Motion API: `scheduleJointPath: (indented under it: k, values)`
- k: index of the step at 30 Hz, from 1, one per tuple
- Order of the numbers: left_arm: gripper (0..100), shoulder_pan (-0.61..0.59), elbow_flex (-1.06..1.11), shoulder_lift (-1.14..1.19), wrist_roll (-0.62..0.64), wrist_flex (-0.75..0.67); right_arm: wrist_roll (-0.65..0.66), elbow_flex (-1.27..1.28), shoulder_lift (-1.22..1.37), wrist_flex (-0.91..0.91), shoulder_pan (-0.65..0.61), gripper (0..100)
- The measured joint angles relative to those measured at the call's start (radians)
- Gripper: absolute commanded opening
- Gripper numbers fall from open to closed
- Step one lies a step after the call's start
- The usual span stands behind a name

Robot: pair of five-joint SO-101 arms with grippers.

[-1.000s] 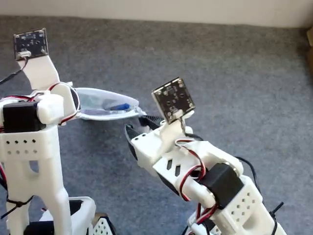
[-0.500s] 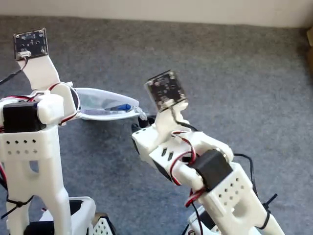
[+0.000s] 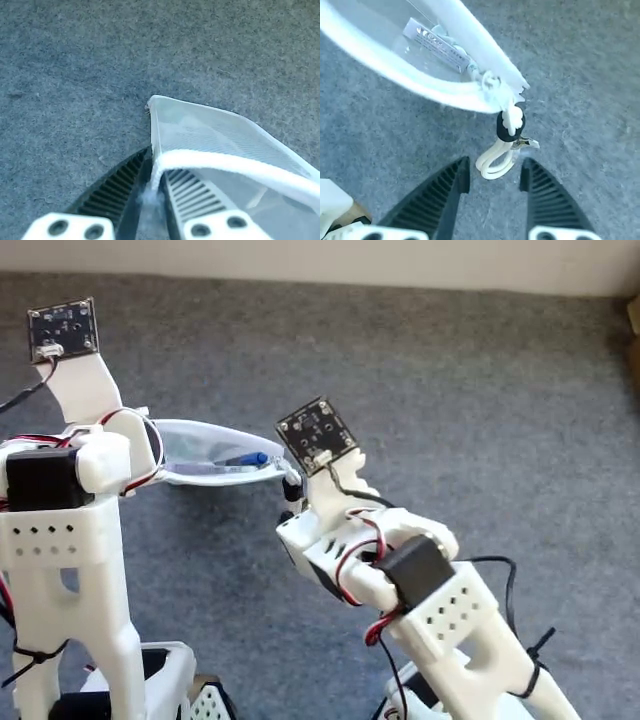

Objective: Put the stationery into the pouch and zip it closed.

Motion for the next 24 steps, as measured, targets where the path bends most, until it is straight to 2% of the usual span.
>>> scheduleJointPath:
  k: [12,17,24]
  values:
    - [1,0.000,0.000,0.000,0.000,0.000,0.003,0.229,0.002,-0.324,0.003,25.1]
    - [1,0.000,0.000,0.000,0.000,0.000,0.003,0.275,0.002,-0.436,0.040,13.5]
    - [1,0.000,0.002,0.000,0.000,0.000,0.058,0.293,0.002,-0.493,0.064,5.5]
